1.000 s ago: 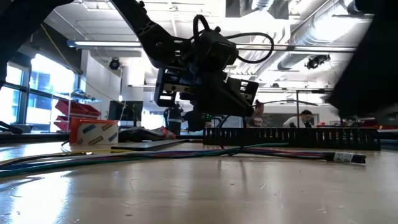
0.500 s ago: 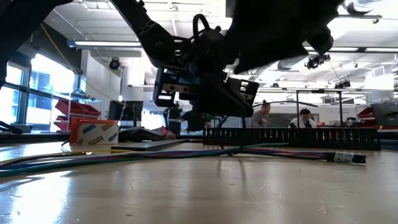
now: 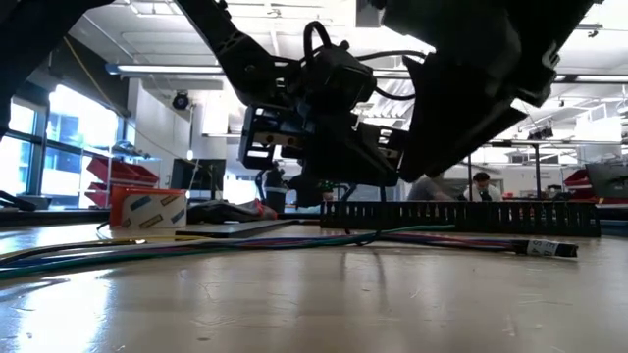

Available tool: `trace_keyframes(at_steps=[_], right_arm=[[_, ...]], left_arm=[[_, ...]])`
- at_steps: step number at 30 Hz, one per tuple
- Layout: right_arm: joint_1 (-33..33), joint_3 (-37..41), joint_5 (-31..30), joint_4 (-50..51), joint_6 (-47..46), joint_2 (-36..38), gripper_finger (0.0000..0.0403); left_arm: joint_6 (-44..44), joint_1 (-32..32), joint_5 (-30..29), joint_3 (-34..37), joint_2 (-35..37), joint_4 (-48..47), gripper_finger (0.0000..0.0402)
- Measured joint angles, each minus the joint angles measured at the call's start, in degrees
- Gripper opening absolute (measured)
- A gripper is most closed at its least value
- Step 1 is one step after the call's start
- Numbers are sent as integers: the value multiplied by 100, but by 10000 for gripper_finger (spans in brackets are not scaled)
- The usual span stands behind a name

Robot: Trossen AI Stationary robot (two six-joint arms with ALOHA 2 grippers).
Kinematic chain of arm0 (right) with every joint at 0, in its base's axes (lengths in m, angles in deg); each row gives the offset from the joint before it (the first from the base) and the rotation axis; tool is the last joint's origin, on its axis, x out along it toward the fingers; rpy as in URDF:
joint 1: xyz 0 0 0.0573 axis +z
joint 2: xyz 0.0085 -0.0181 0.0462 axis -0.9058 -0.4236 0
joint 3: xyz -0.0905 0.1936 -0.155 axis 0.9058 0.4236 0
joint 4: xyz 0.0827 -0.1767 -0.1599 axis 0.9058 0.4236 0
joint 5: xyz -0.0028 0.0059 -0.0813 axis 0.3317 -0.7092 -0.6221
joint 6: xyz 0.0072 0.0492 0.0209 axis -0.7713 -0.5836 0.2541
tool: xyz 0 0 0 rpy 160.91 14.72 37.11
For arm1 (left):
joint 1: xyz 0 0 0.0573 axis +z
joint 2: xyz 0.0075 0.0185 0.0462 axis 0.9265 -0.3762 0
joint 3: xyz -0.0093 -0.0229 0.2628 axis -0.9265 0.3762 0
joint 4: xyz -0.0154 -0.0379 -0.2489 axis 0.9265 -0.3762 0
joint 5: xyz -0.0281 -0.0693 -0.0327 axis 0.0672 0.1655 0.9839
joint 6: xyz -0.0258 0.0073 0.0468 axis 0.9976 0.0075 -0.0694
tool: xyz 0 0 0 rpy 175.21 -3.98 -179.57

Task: Ziptie cables
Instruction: Wrap the black zip tie on the cables

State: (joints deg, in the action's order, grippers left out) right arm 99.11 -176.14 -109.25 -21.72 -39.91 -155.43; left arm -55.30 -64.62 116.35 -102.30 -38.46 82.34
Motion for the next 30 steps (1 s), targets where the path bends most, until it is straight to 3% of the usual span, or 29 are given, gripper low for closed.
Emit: trace_keyframes(at_steps=[6,10,14,19,30], right_arm=[[-15,180,-268,23,-336,-2,169],[-53,178,-333,-101,-225,0,146],[-76,178,-341,-109,-232,0,99],[-76,178,-325,-190,-242,0,11],[544,178,-121,-628,-1206,0,0]], left_arm=[[-7,-43,-4,0,0,11,5],[-9,-46,-2,0,0,11,5],[-13,-41,-5,0,0,35,5],[-17,-40,-42,0,0,42,5],[-20,329,242,4,-7,-26,5]])
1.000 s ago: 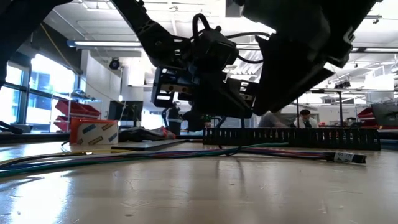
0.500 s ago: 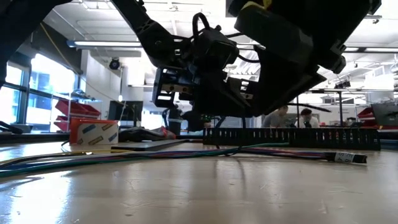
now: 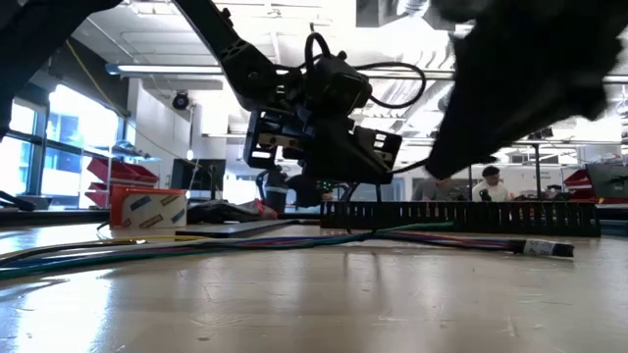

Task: Ziptie cables
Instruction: Wrap the black zip tie on the cables

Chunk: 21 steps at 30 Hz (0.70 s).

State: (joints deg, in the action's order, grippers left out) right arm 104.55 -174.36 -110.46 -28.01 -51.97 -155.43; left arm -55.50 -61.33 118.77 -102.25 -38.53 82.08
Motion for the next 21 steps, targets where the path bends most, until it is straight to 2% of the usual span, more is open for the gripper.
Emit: trace_keyframes(at_steps=[7,10,13,15,18,21], right_arm=[[713,-11,154,-63,-1236,0,1],[878,-11,-216,-428,-1532,-2,0],[900,-11,-1067,-1302,-864,-2,0],[793,-11,-1414,-1663,-216,-2,6],[524,-11,-1679,-1686,439,-7,34],[239,-11,-1648,-1383,893,-9,78]], left_arm=[[-29,104,-4,-2,0,-126,5],[-39,100,-4,0,0,-132,5],[-39,65,-4,-1,0,-125,5],[-39,25,-4,-1,0,-143,5],[-48,-55,-4,-2,0,-215,5],[-48,-126,-2,-2,0,-221,5]])
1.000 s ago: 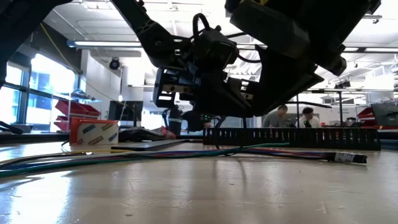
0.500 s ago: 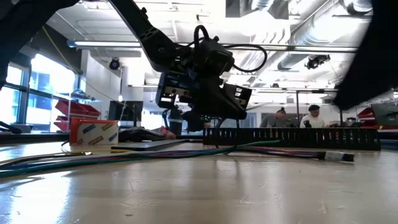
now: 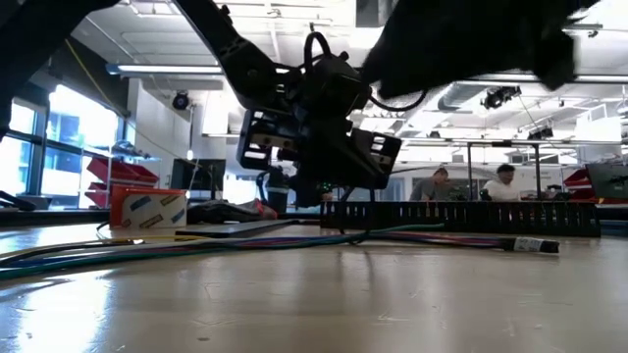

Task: Ziptie cables
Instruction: Wrap the black zip tie on the cables

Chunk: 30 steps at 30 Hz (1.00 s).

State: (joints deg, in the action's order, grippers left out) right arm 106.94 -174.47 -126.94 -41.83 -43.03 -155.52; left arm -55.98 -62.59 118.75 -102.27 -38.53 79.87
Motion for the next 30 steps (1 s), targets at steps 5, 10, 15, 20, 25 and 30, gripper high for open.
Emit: trace_keyframes(at_steps=[5,10,15,20,25,30], right_arm=[[-286,0,374,1081,40,-2,149],[-354,0,649,1718,-272,-11,175],[-344,0,543,1464,62,-88,176],[-383,0,453,1418,-161,-362,176],[-383,2,-127,1428,-641,-568,166],[-414,2,-146,1337,-713,-671,132]], left_arm=[[-14,-108,3,0,0,-10,5],[-55,-166,22,0,0,-9,5],[-56,-174,24,0,0,16,5],[-57,-174,28,-2,0,17,5],[-56,-172,29,-3,0,17,5],[-55,-172,29,-4,0,17,5]])
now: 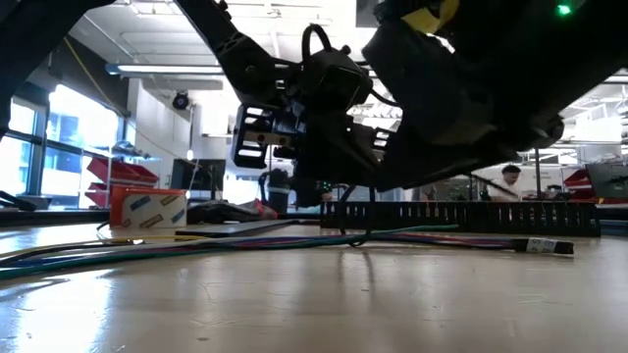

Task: Ziptie cables
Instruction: Wrap the black zip tie on the cables

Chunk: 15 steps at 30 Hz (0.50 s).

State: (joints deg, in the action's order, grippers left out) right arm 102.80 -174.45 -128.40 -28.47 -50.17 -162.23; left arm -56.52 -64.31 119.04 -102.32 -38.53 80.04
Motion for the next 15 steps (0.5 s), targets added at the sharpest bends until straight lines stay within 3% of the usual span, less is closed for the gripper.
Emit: trace_keyframes(at_steps=[15], right_arm=[[-32,0,-167,-101,5,2,13]], left_arm=[[0,2,-7,-2,2,-8,5]])
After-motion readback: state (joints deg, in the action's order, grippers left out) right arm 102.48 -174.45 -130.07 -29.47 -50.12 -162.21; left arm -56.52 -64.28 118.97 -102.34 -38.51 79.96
